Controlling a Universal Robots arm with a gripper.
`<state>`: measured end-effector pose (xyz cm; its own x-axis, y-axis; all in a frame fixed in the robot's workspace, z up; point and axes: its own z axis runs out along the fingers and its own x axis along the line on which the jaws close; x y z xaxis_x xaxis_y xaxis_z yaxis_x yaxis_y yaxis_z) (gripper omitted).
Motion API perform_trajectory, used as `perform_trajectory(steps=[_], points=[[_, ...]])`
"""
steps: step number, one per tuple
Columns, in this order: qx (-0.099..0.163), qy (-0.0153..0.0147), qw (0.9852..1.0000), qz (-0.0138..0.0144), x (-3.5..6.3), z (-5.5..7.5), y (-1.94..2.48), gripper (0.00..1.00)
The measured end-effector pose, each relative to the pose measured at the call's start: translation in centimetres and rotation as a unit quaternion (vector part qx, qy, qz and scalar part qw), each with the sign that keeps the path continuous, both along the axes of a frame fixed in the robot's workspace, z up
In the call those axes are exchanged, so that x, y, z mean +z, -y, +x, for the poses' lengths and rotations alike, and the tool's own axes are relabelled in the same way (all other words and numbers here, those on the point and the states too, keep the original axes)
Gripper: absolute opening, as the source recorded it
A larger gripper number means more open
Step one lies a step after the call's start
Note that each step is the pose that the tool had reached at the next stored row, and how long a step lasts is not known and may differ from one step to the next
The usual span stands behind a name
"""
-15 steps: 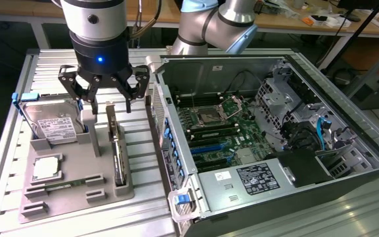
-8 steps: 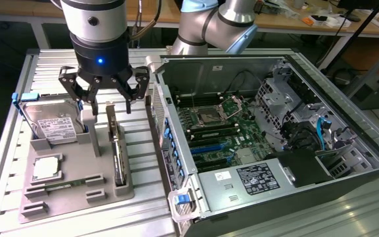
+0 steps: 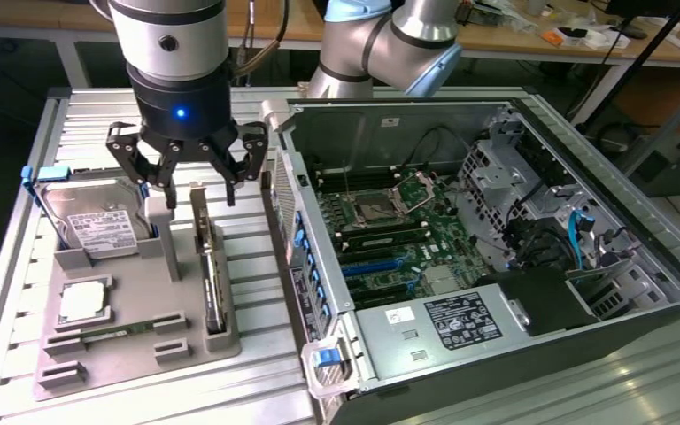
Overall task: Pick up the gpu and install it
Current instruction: 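Pick up the gpu and move the gpu toward the slot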
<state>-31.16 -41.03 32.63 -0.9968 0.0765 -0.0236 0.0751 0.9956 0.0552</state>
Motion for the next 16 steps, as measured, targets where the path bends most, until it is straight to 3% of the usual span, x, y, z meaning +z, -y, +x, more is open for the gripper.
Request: perform_trajectory(steps=[8,10,16], points=[[0.0,0.0,1.0,0.0,-0.49,0.0,0.27,0.66],[0.0,0.0,1.0,0.0,-0.57,0.0,0.54,0.66],[0.0,0.0,1.0,0.0,-0.65,0.0,1.87,0.66]])
